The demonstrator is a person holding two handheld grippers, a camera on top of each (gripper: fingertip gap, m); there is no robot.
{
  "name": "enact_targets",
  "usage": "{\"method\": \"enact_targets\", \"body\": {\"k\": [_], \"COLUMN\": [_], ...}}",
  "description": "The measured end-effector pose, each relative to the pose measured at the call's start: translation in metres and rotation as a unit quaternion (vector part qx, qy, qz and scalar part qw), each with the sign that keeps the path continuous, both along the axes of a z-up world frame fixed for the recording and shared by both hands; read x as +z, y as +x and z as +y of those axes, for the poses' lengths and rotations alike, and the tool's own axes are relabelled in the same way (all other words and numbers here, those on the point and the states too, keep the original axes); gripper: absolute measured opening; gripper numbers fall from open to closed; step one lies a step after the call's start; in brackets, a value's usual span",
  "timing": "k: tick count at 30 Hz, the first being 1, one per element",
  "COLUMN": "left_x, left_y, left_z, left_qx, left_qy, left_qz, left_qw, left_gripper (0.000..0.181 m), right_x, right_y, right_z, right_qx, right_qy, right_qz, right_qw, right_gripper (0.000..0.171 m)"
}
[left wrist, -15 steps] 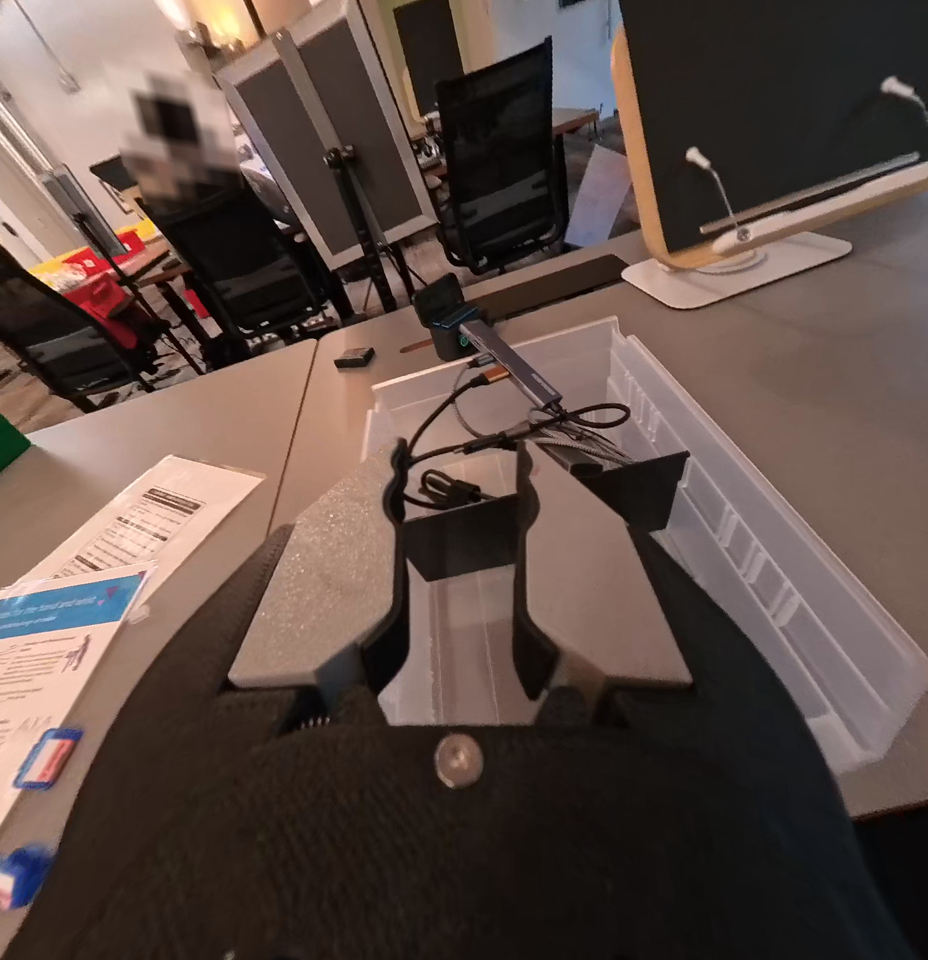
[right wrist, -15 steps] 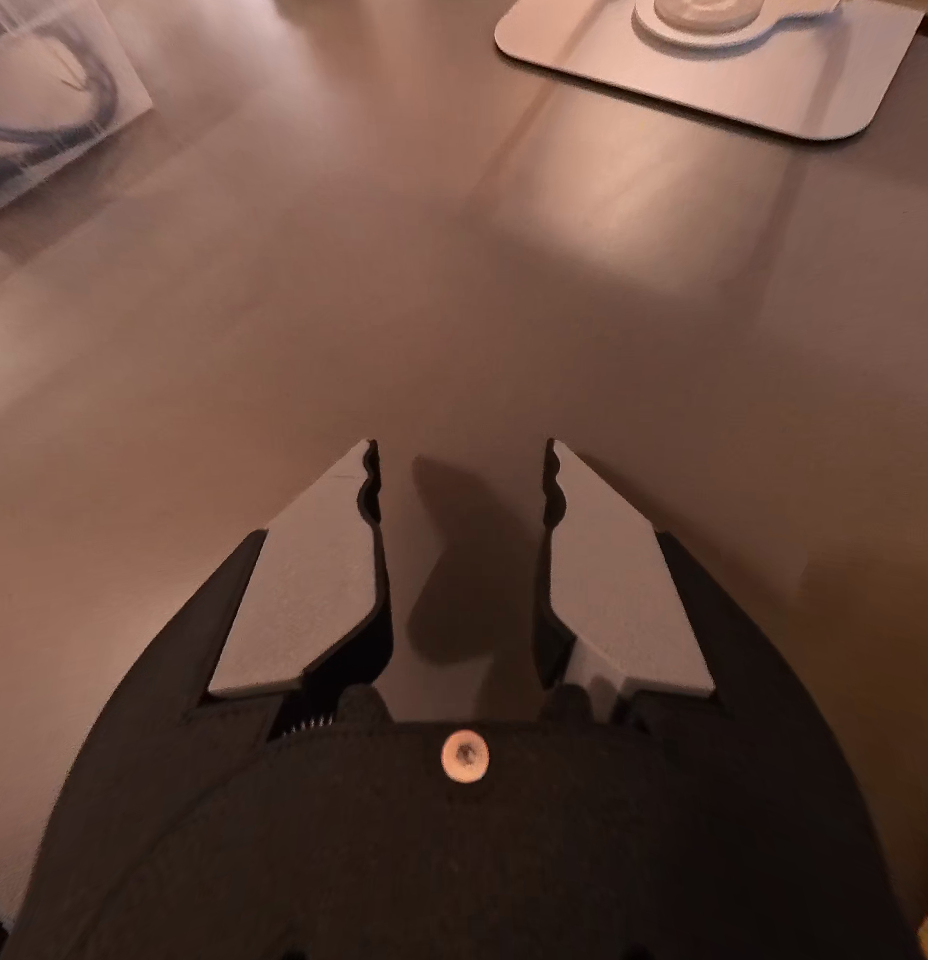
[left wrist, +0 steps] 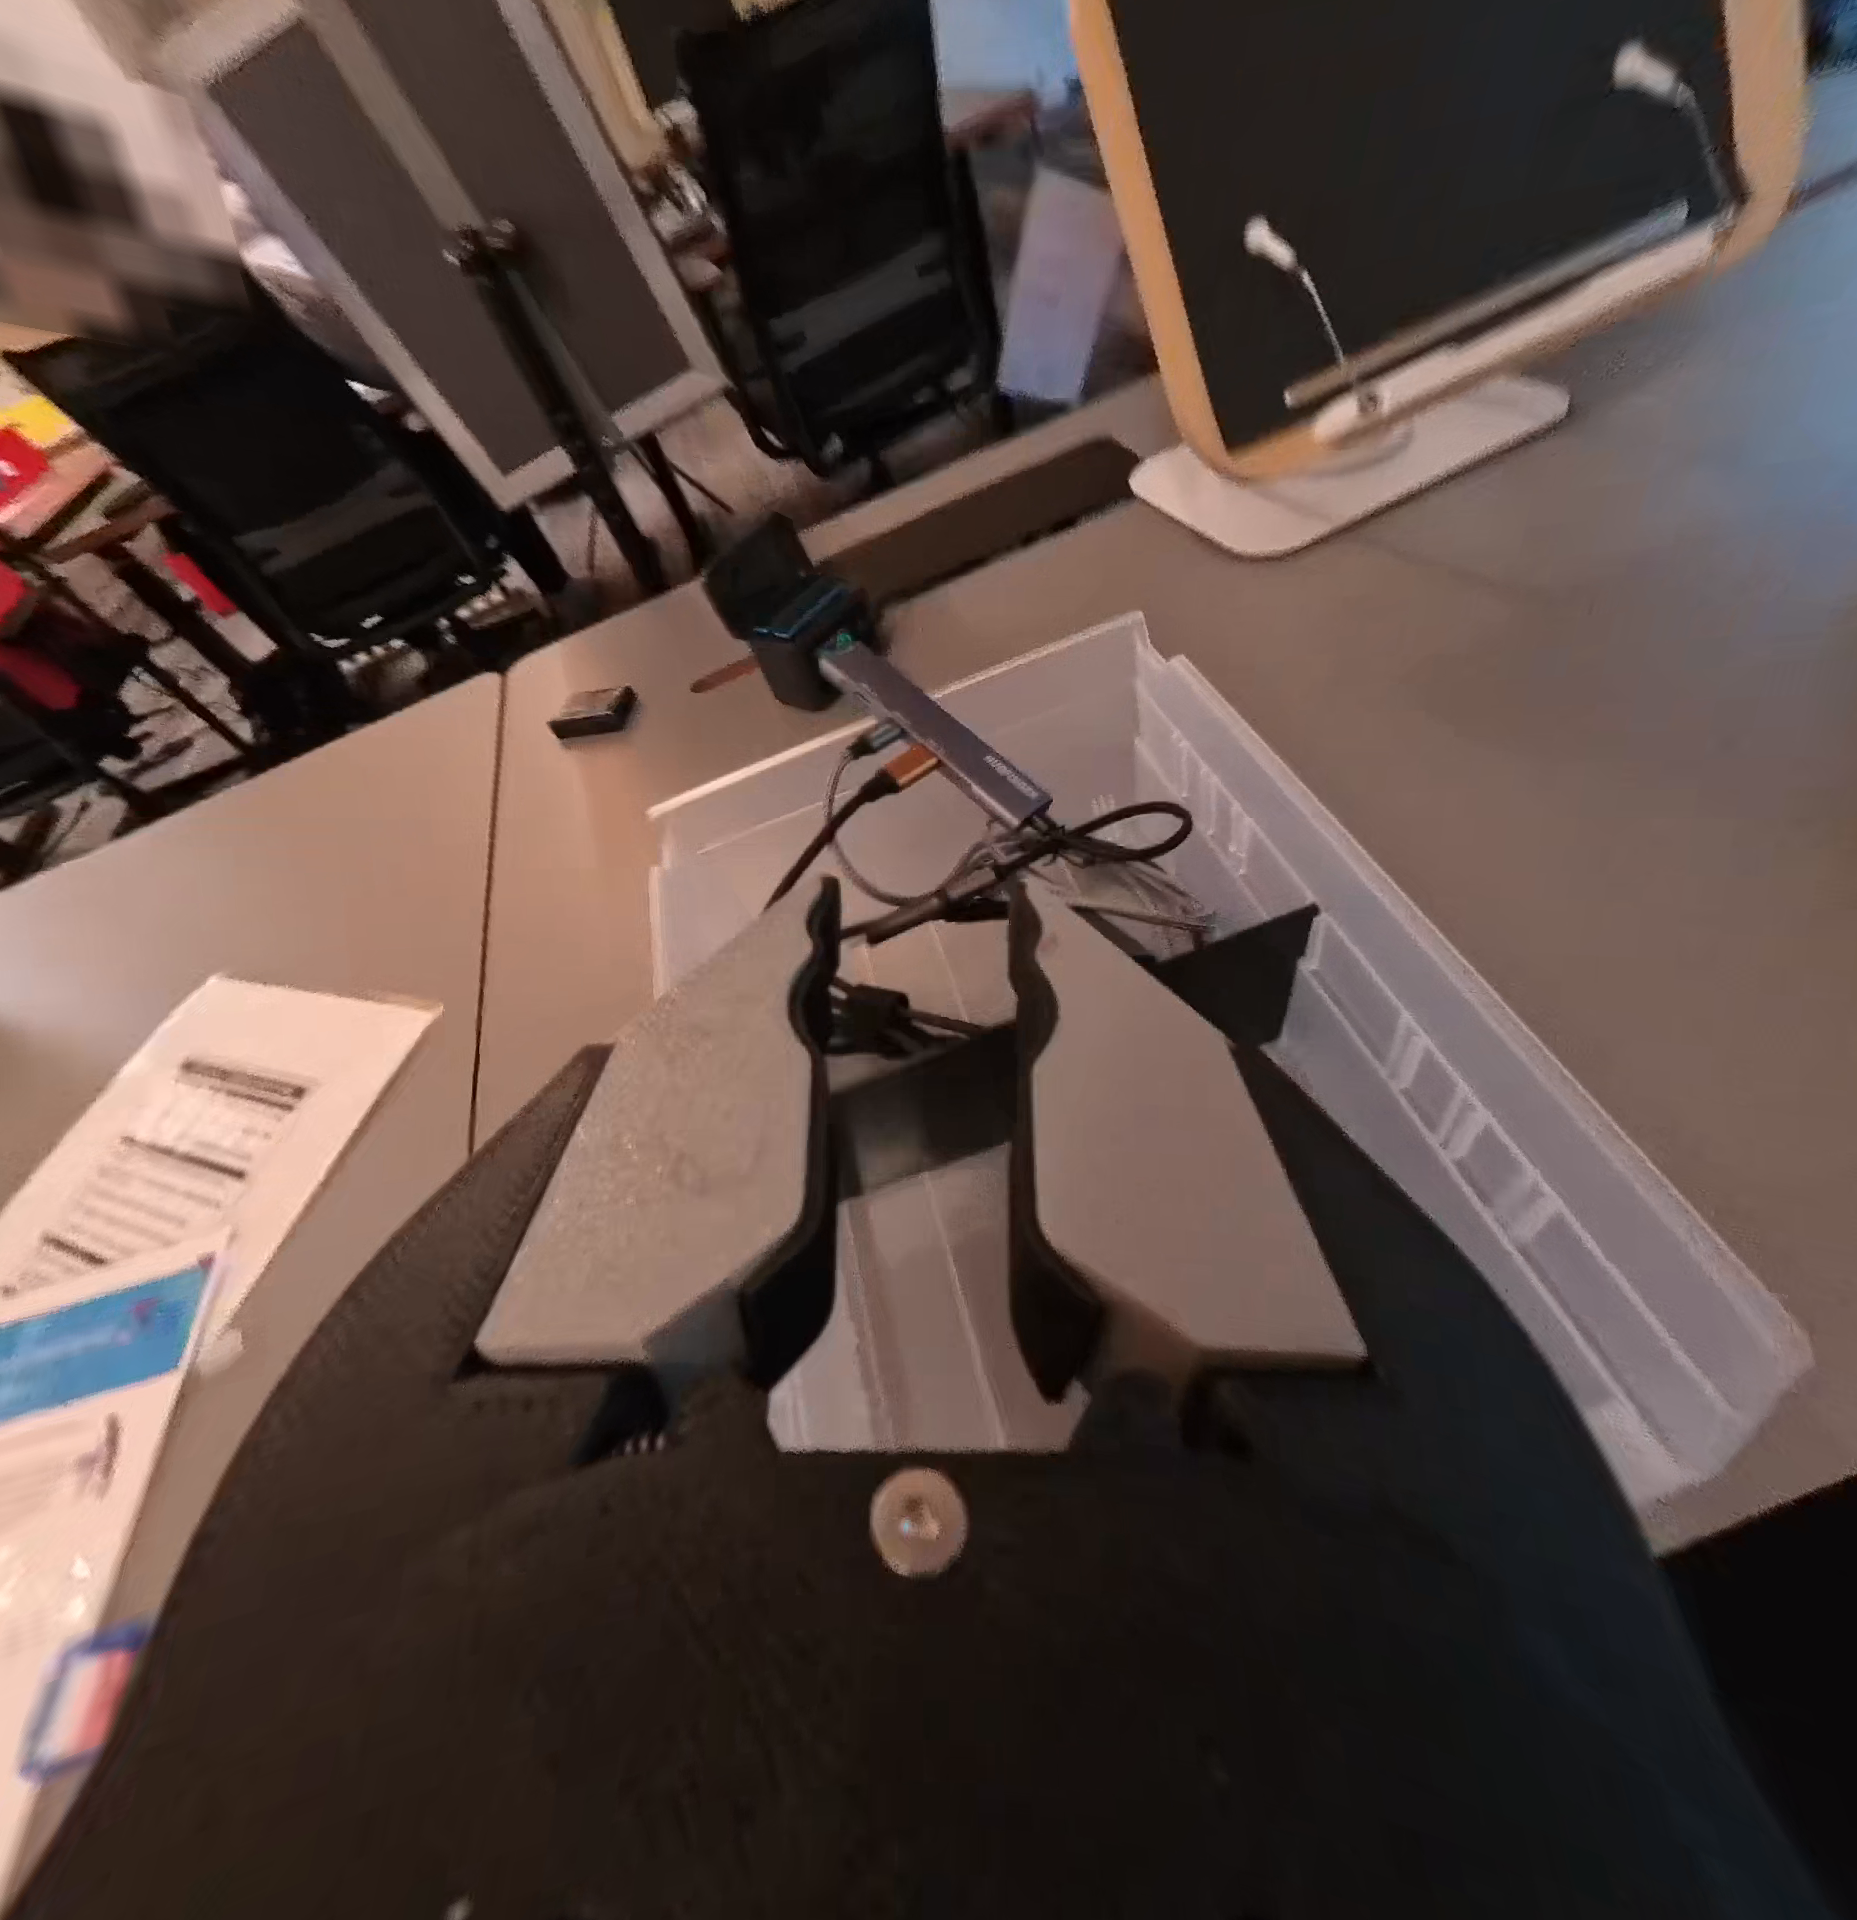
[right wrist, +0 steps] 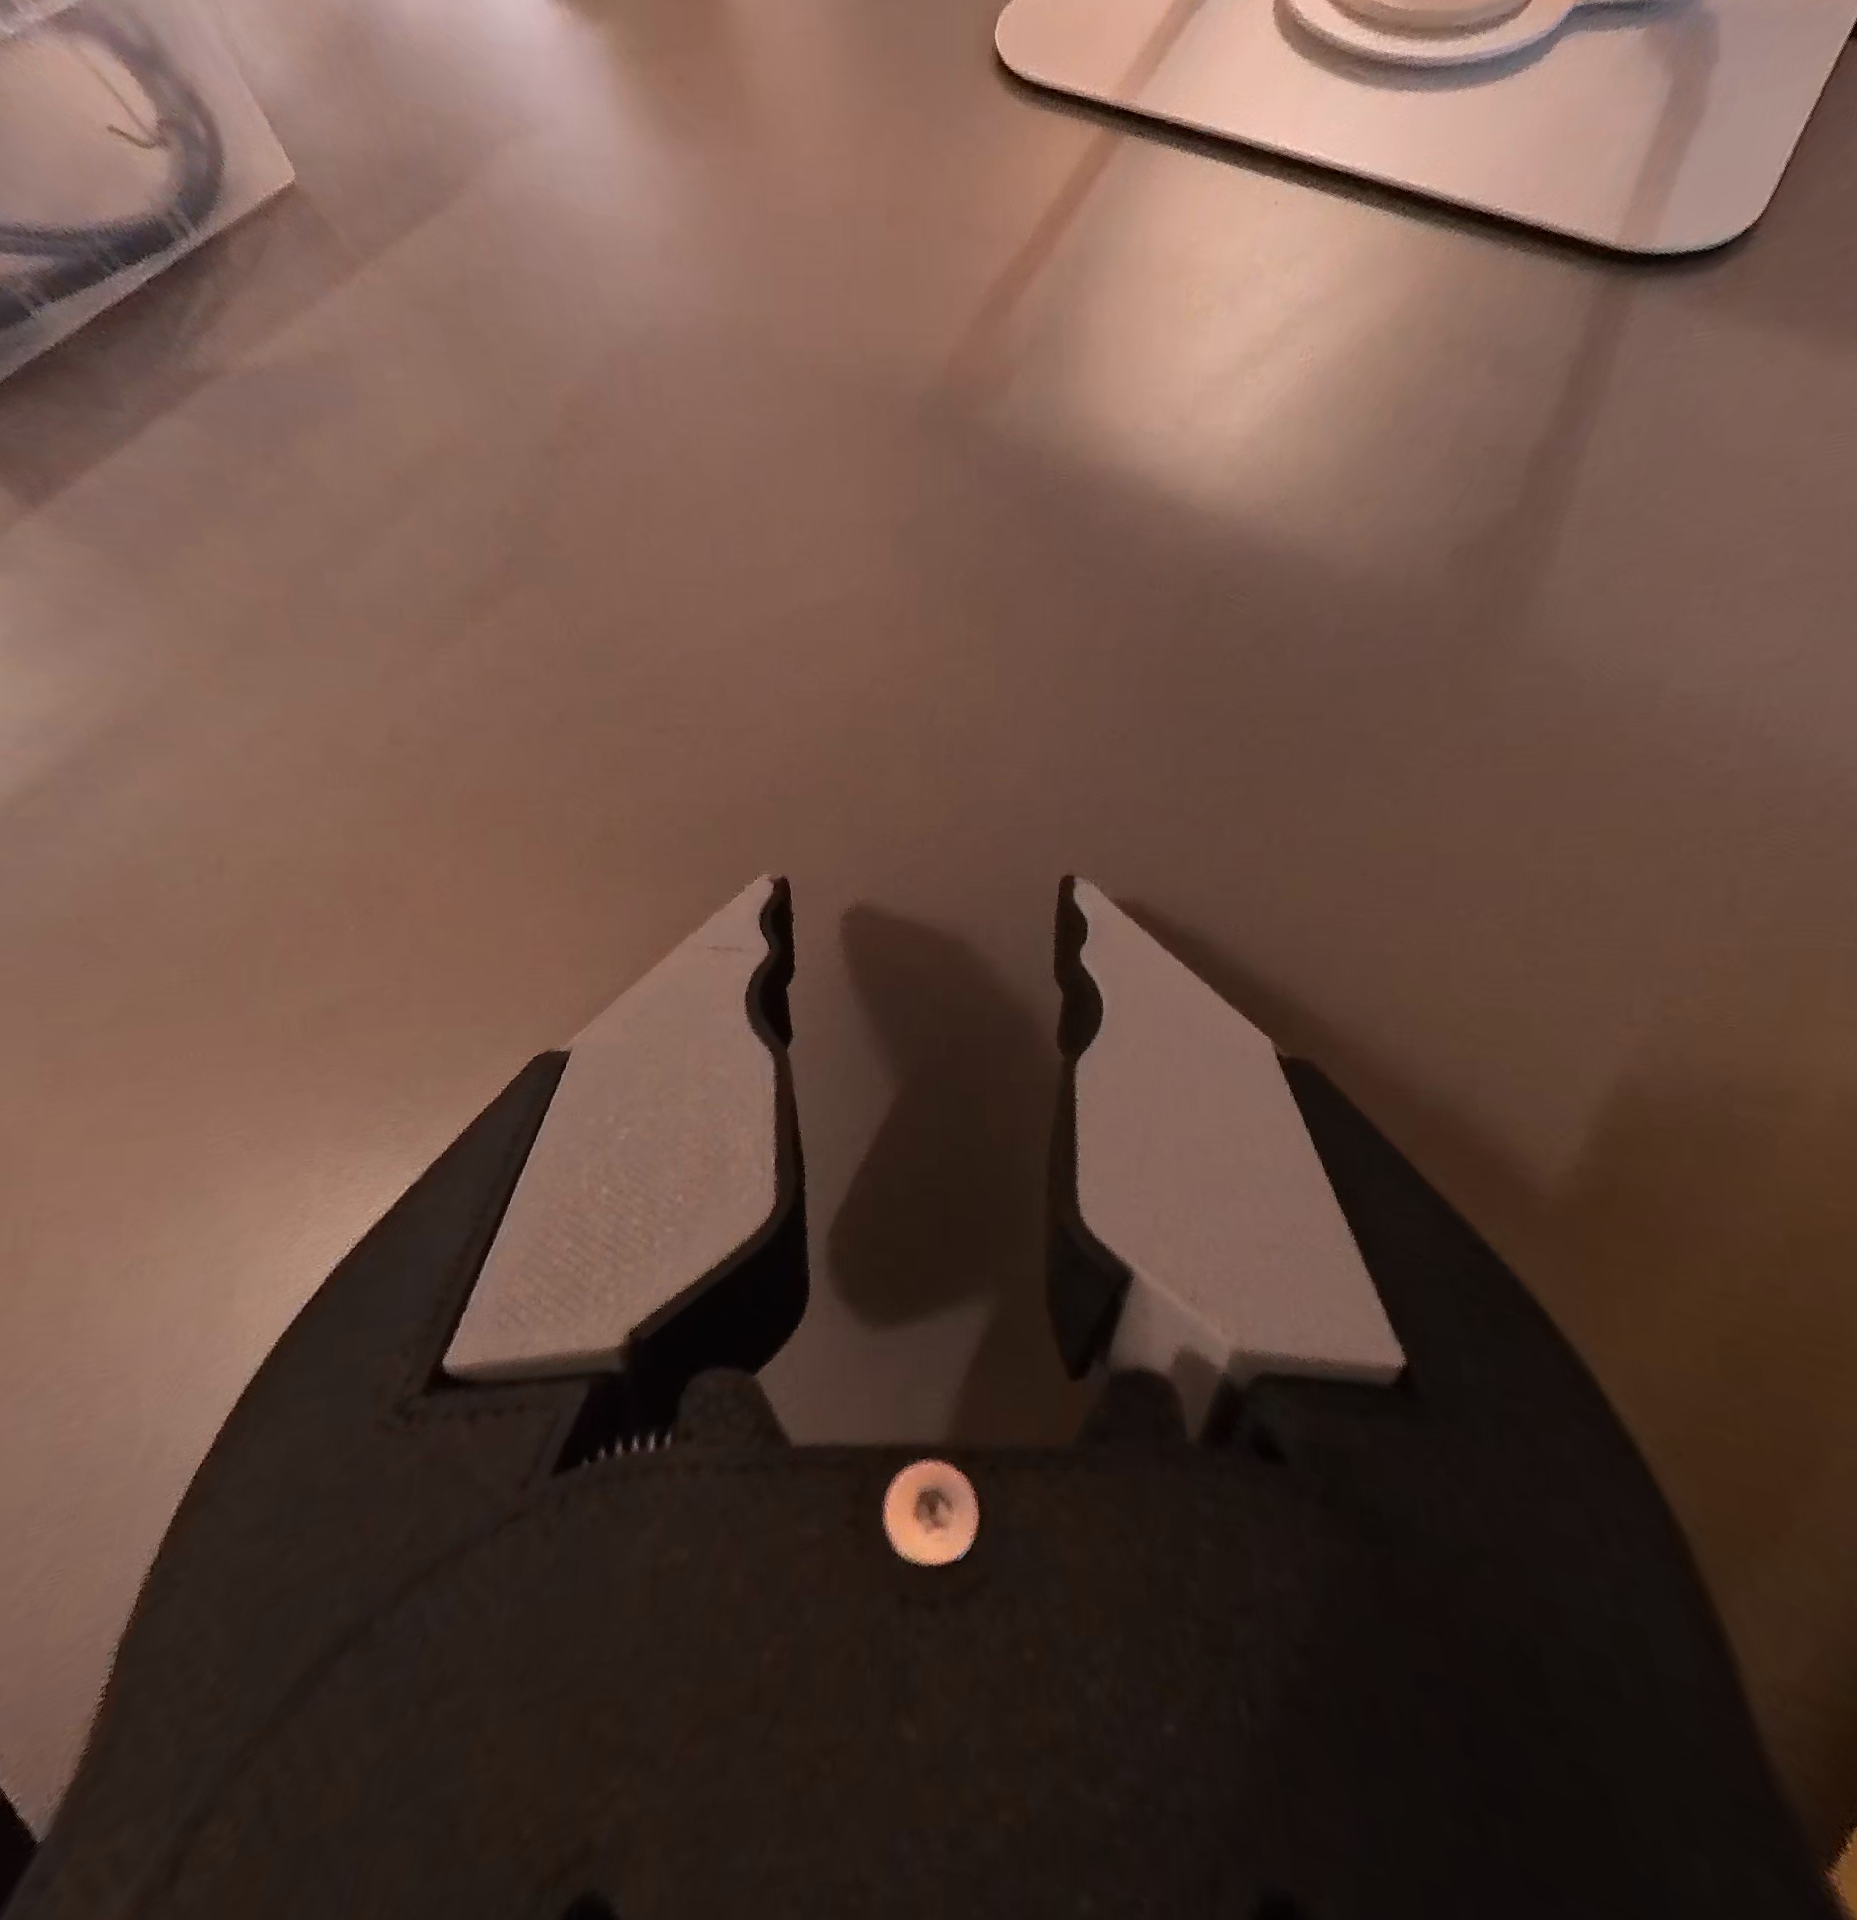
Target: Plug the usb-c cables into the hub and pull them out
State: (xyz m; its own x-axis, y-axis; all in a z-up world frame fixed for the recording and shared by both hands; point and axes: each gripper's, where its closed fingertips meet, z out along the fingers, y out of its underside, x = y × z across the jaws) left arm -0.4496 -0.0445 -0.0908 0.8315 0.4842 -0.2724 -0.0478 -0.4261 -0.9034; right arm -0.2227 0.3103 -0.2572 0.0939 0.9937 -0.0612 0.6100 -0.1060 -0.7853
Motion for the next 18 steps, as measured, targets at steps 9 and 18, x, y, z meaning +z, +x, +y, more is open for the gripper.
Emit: {"method": "enact_targets", "body": {"k": [9, 18], "left_x": [-0.066, -0.076], "left_y": [-0.09, -0.12], "left_z": [0.078, 0.074], "left_qx": [-0.022, 0.019], "left_qy": [-0.277, -0.31], "left_qz": [-0.065, 0.022], "left_qw": [0.959, 0.95], "left_gripper": [0.051, 0.006], "right_x": [-0.002, -0.004], "right_y": [0.0, 0.0], "right_z": [0.001, 0.0], "right_qx": [-0.004, 0.001], "right_qy": [-0.007, -0.013], "right_qz": [-0.005, -0.011], "right_qw": [1.0, 1.0], "right_gripper": [0.049, 0.048]}}
